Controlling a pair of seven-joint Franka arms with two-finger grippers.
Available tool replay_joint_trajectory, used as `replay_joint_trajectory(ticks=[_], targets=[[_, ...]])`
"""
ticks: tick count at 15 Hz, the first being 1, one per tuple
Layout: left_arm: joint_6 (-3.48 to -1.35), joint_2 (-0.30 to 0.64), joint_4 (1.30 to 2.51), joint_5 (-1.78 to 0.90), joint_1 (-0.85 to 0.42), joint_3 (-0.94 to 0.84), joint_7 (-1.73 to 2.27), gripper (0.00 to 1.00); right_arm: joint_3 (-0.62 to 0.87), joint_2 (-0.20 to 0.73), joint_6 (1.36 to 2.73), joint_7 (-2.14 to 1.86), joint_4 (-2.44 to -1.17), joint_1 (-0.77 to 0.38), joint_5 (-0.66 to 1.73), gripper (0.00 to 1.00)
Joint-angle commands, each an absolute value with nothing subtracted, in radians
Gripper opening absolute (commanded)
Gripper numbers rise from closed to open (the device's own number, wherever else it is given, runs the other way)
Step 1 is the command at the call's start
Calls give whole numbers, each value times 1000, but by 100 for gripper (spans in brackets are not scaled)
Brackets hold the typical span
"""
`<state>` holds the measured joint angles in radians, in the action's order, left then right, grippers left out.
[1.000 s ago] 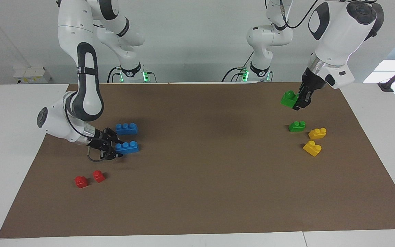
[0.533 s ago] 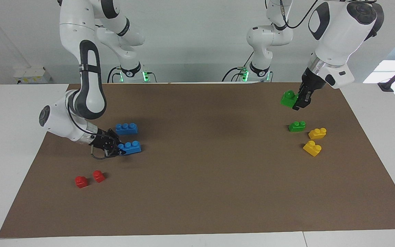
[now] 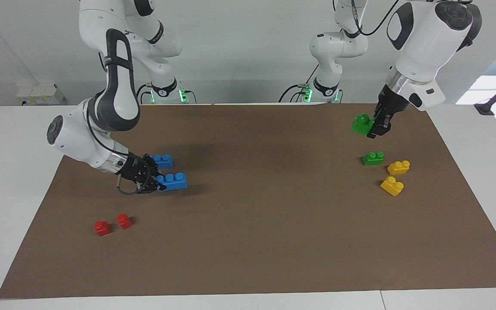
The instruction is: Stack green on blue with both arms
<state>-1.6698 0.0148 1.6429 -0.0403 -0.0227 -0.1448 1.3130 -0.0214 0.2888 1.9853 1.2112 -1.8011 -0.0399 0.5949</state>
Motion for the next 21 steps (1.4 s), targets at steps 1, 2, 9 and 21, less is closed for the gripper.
replay_joint_trajectory(ticks=[1, 2, 9, 21], targets=[[-1719, -5, 1672, -58, -32, -138, 1416, 0, -23, 250, 1997, 1334, -1809, -130, 618, 0], [-1721, -9, 1677, -58, -34, -138, 1417, 0, -23, 247, 1996, 1366, -1812, -167, 620, 0], [-1796, -25, 1742, -57, -95, -137, 1522, 0, -18, 244, 2293, 1652, -1893, -394, 640, 0], [-1970, 118, 1787, 51, -380, -137, 2009, 0, -17, 348, 2453, 1399, -1962, -488, 843, 0]])
